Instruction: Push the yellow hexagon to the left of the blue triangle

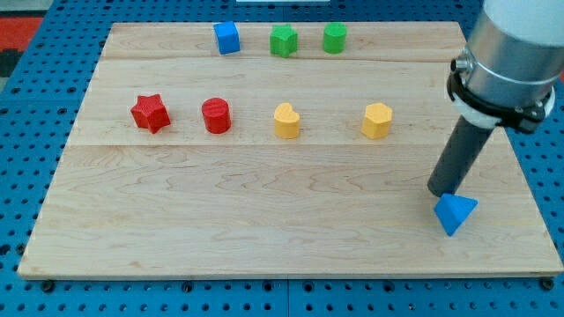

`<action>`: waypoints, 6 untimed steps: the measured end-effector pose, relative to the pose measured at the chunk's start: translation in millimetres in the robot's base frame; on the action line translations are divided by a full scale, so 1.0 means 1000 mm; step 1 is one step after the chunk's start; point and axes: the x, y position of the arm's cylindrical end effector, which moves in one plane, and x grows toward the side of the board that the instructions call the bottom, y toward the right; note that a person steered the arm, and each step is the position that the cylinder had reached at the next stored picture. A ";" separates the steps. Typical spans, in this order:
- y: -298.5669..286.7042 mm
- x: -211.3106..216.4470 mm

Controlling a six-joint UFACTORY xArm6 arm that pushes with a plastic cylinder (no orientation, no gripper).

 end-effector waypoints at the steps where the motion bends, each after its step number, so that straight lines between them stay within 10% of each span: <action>1: 0.021 -0.067; 2: 0.017 -0.162; 3: -0.099 -0.146; 4: -0.041 -0.057; 6: -0.039 -0.153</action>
